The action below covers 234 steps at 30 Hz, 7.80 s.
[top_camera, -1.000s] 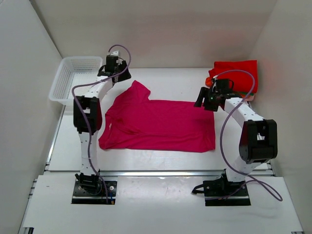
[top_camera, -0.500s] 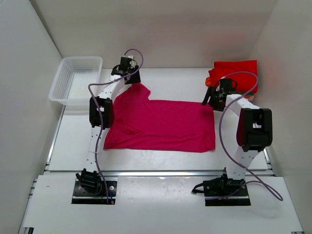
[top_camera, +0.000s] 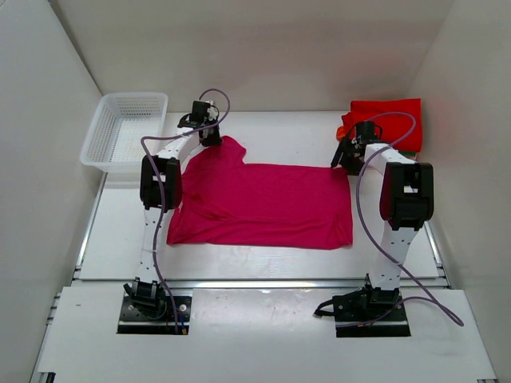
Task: Fold and stack the t-shirts
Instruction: Grap the side of the flattened tshirt furthest away from the robot with both arms, then fold the other side of the tshirt into a rectangle, then rotate the tshirt 90 degrees, then grab the bottom of the folded rectangular tshirt with both arms, then fold the folded rectangular tshirt in 1/3 of the way
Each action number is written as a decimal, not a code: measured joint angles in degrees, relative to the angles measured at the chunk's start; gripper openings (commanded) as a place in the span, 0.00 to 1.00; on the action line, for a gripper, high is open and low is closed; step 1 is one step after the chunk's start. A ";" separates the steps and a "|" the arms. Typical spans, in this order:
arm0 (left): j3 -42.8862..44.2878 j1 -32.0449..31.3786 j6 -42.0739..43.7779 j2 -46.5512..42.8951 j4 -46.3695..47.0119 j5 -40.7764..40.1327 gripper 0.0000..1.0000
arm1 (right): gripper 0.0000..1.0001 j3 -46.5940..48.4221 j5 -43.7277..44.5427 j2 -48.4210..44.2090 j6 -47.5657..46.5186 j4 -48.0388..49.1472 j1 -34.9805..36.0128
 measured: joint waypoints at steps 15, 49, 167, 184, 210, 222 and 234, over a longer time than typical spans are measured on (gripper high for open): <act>-21.51 3.28 -2.86 -17.44 9.51 4.68 0.00 | 0.00 6.32 1.46 4.26 -3.17 -2.78 0.42; -88.56 5.44 -6.21 -80.17 13.60 4.96 0.00 | 0.00 -34.38 -6.36 -30.62 -8.50 3.85 -1.31; -115.84 -24.98 -36.68 -106.77 11.54 2.91 0.61 | 0.60 -66.53 4.13 -62.62 33.79 17.29 54.07; -113.31 -35.17 -41.16 -92.19 19.04 2.71 0.00 | 0.00 -64.08 0.35 -54.03 34.84 18.56 59.25; -82.12 -11.21 -26.05 -74.34 4.35 15.28 0.00 | 0.00 -22.32 -23.23 -30.82 1.31 -6.78 30.51; -68.17 -3.65 -21.05 -57.00 7.10 16.96 0.00 | 0.00 -0.09 -25.62 -9.88 -8.20 -12.31 24.72; -69.44 -0.83 -22.71 -49.46 16.37 16.09 0.40 | 0.13 13.25 -26.05 3.56 -11.50 -14.01 23.63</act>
